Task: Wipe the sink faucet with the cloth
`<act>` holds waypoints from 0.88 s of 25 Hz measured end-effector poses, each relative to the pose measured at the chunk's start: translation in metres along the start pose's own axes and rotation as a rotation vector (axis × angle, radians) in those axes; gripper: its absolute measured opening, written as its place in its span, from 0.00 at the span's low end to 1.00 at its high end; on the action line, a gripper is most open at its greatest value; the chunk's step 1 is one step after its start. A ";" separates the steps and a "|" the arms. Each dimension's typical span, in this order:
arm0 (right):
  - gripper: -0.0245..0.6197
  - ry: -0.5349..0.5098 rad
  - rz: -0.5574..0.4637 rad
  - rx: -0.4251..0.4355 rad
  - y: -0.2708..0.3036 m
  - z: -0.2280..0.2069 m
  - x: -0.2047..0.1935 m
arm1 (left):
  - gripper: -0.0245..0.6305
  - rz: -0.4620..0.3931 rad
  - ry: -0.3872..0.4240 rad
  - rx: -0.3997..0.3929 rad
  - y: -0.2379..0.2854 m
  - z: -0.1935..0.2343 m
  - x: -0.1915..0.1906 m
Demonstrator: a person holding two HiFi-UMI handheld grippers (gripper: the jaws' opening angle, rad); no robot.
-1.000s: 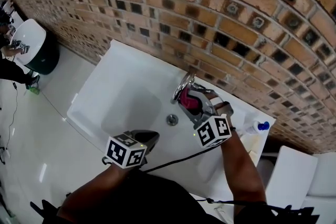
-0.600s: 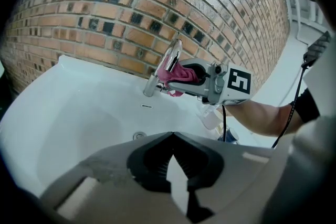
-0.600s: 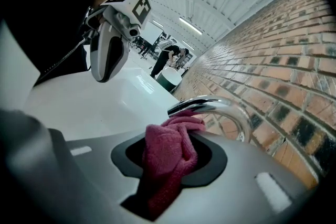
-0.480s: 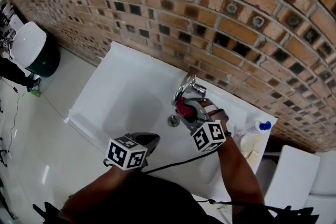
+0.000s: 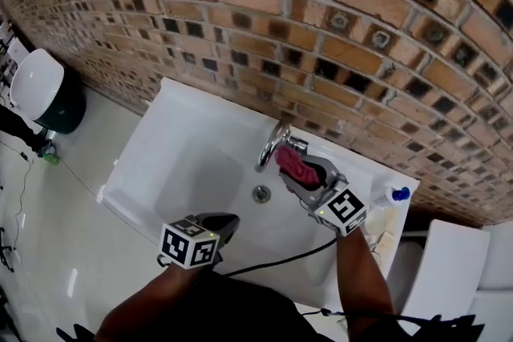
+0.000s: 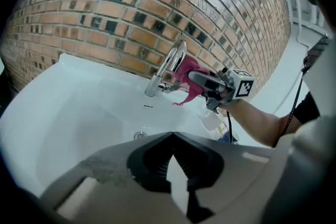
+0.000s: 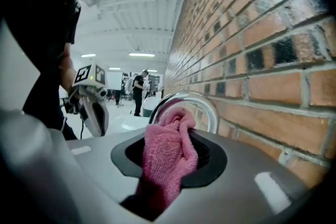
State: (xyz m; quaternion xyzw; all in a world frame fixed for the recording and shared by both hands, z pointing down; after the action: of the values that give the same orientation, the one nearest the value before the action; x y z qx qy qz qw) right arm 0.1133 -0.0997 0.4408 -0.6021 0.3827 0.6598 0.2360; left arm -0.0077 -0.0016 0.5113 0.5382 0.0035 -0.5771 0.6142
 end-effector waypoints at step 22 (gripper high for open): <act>0.23 0.570 -0.157 -0.260 0.037 -0.141 0.022 | 0.04 0.027 -0.031 -0.029 0.007 0.016 -0.003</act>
State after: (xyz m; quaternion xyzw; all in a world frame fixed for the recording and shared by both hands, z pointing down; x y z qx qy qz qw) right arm 0.1679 -0.2362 0.4302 -0.8154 0.2984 0.4877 0.0906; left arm -0.0131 -0.0115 0.5247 0.5204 -0.0049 -0.5771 0.6294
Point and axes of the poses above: the fingertips, and each gripper's own axes: y forward along the fingers, z to its left, x out of its top, the point moved 1 cm from there along -y, backward along the fingers, and after that the axes turned 6 degrees about y, right-handed, at the moved point
